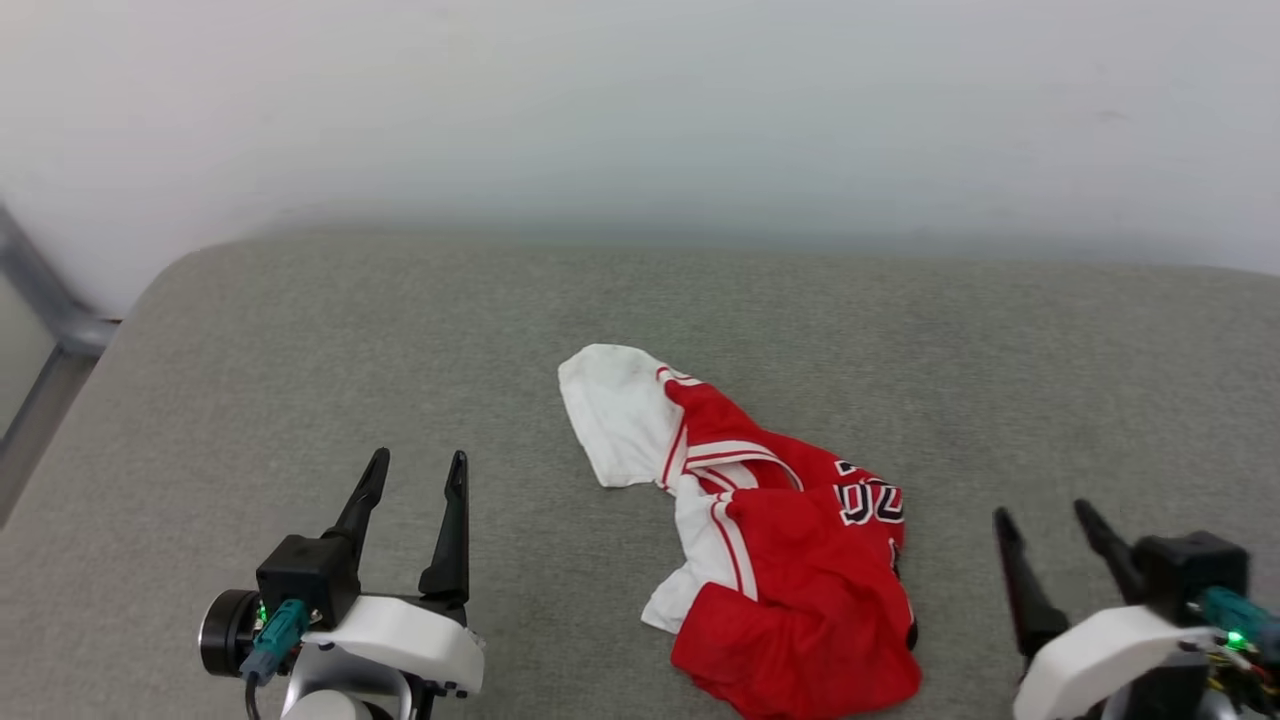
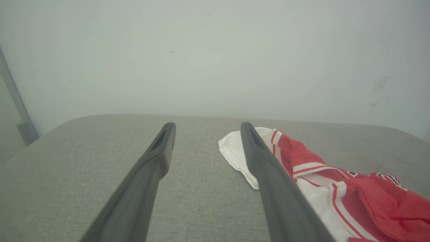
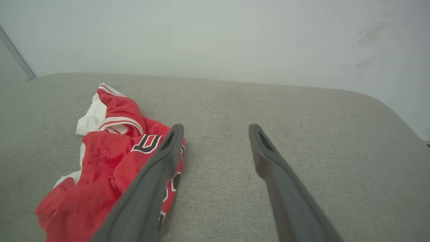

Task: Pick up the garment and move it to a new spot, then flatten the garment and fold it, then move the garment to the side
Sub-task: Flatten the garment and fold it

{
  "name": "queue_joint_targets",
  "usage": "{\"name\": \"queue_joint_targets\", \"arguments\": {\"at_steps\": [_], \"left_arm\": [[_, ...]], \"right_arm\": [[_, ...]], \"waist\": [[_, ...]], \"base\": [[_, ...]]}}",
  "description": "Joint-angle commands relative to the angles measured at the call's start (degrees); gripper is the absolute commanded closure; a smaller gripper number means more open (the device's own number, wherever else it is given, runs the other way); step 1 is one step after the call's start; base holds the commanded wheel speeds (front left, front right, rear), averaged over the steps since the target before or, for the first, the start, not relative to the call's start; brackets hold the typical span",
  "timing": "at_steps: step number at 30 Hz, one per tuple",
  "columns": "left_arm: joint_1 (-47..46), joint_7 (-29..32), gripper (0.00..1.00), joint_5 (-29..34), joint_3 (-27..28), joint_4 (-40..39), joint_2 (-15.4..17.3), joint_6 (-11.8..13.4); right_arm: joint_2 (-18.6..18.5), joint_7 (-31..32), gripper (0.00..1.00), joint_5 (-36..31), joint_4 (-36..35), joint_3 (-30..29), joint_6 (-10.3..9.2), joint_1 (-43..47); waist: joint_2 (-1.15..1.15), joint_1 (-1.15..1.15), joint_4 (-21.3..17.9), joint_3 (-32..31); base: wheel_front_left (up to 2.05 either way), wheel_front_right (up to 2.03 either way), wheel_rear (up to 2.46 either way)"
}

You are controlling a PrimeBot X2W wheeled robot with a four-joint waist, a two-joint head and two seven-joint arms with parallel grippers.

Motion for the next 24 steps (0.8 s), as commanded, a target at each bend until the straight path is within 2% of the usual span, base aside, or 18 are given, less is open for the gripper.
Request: {"name": "queue_joint_targets", "arguments": {"at_steps": [1,8,12,13,15,16,24], "left_arm": [[-0.9,-0.2,0.0,0.7,0.3,-0.3,-0.7,-0.7],[-2.1,-0.2,0.0,2.1,2.5,-0.2,-3.3,-2.1],[-2.9,-0.2,0.0,3.0,3.7,0.0,-4.4,-3.1],[-2.9,-0.2,0.0,3.0,3.7,0.0,-4.4,-3.1],[-3.5,-0.2,0.0,3.7,4.6,0.0,-5.3,-3.9],[-3.5,-0.2,0.0,3.7,4.6,0.0,-5.3,-3.9],[-4.7,-0.2,0.0,5.2,6.4,0.6,-7.1,-5.7]], "right_arm": [[0.1,2.4,0.0,-0.7,0.2,1.7,-0.02,-1.4],[-2.8,10.7,0.0,0.3,0.6,10.8,-0.02,-5.2],[-6.0,15.1,0.0,2.0,1.6,17.1,-0.02,-8.1],[-6.0,15.1,0.0,2.0,1.6,17.1,-0.02,-8.1],[-8.3,18.6,0.0,4.0,2.7,21.7,-0.02,-10.3],[-8.3,18.6,0.0,4.0,2.7,21.7,-0.02,-10.3],[-13.6,30.7,0.0,7.0,6.6,27.5,-0.03,-13.3]], "waist": [[0.0,0.0,2.3,1.3],[0.0,0.0,6.1,4.5],[0.0,0.0,7.6,6.1],[0.0,0.0,7.6,6.1],[0.0,0.0,8.4,7.2],[0.0,0.0,8.4,7.2],[0.0,0.0,9.1,9.3]], "base": [[0.0,0.0,0.0],[0.0,0.0,0.0],[0.0,0.0,0.0],[0.0,0.0,0.0],[0.0,0.0,0.0],[0.0,0.0,0.0],[0.0,0.0,0.0]]}}
